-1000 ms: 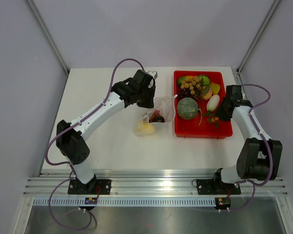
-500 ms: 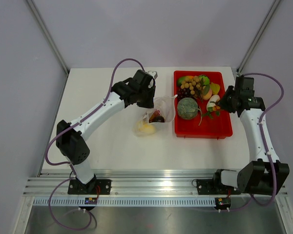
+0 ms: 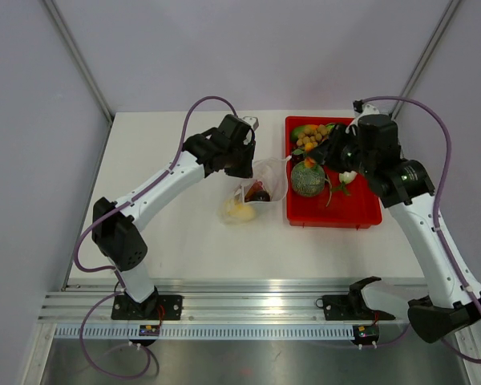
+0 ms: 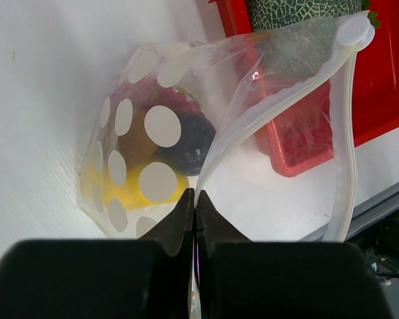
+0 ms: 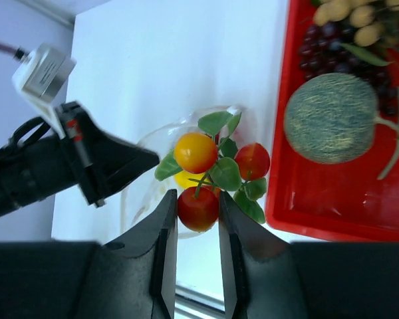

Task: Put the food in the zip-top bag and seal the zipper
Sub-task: Pick up the fake fruit from the bin, then place the fake fruit in the zipper food storage bag.

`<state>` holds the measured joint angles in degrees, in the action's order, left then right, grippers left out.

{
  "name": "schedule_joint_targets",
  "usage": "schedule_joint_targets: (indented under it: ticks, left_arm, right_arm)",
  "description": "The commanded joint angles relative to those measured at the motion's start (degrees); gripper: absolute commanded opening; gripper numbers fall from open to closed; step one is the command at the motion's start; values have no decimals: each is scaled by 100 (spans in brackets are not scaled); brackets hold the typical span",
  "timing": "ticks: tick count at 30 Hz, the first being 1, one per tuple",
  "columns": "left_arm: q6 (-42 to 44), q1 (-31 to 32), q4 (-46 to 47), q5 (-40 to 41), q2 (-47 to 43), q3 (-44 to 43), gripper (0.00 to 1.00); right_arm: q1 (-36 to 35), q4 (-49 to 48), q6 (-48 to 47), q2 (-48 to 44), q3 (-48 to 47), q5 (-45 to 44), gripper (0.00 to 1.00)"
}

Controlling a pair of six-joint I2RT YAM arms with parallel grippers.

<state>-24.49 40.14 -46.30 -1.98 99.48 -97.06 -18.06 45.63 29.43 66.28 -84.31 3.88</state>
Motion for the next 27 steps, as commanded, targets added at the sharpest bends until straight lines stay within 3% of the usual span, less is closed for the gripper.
schedule_joint_targets:
  ticks: [1, 9, 12, 13, 17, 21, 25, 27]
  left_arm:
    - [-73, 3, 218, -162, -52, -261, 0]
    - [-65, 3, 183, -119, -148, -209, 0]
    - [-56, 3, 183, -145, -183, -191, 0]
    - [-56, -6, 183, -188, -210, -182, 0]
    - [-56, -68, 218, -242, -280, -121, 0]
    - [-47, -103, 227, -259, -289, -121, 0]
    - [-38, -120, 227, -277, -272, -103, 0]
    - [-29, -129, 227, -286, -280, -86, 0]
  right_arm:
    - [-679, -326, 317, 183, -77, -247, 15]
    - [-1762, -712, 405, 938, -77, -678, 16]
    - [-1841, -792, 406, 1228, -24, -669, 24]
    - [-1850, -731, 379, 1299, -50, -661, 28]
    - [-1850, -599, 326, 1449, -68, -704, 78]
    - [-1850, -459, 204, 1169, -59, -1405, 83]
    - [-1736, -160, 81, 957, -120, -2320, 81]
    - [-1334, -72, 63, 843, -68, -2611, 79]
